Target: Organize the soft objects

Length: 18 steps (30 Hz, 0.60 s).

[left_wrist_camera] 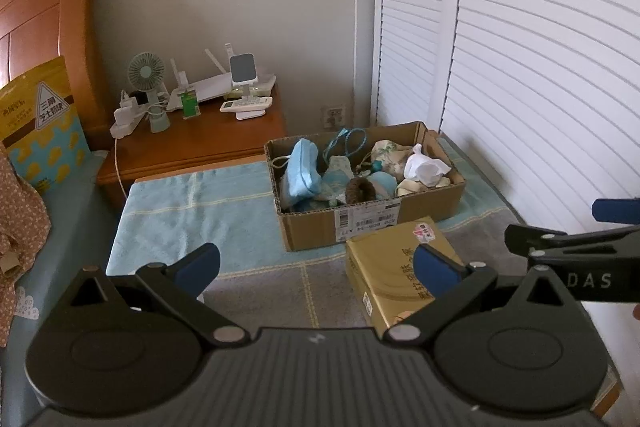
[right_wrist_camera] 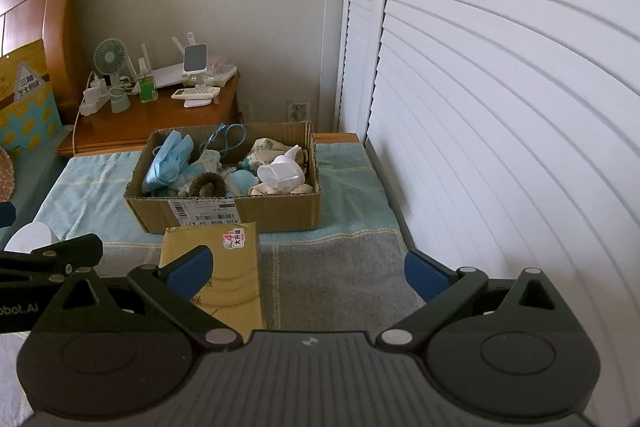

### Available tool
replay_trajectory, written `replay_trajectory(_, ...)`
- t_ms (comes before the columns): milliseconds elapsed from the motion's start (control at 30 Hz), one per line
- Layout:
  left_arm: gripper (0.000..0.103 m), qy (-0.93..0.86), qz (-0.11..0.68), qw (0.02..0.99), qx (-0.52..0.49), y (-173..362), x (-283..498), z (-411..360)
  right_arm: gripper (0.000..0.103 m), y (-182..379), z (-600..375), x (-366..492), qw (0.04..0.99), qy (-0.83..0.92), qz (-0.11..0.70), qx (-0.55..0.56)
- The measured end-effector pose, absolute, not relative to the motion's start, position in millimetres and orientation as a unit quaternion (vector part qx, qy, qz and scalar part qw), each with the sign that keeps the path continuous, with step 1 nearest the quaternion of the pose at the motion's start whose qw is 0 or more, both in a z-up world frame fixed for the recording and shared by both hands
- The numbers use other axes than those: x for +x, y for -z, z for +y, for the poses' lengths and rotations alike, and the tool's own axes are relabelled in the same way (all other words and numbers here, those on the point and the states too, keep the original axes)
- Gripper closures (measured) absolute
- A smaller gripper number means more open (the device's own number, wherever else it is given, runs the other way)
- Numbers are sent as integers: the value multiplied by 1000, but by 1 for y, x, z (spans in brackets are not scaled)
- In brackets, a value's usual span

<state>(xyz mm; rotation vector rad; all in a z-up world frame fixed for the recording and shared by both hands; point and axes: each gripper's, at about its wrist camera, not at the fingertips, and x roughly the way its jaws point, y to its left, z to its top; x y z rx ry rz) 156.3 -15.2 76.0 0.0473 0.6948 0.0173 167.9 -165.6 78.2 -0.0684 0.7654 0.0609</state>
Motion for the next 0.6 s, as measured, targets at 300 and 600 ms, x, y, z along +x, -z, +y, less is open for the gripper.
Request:
replay_trajectory(300,1,-13,344,939,20,-76,157,-14,0,-77,-166,168,926,-31,374,-33)
replay_trajectory(600,1,-13,345,938,20,-75,158,-14,0,-77,-166,168,926,-31,375,-34)
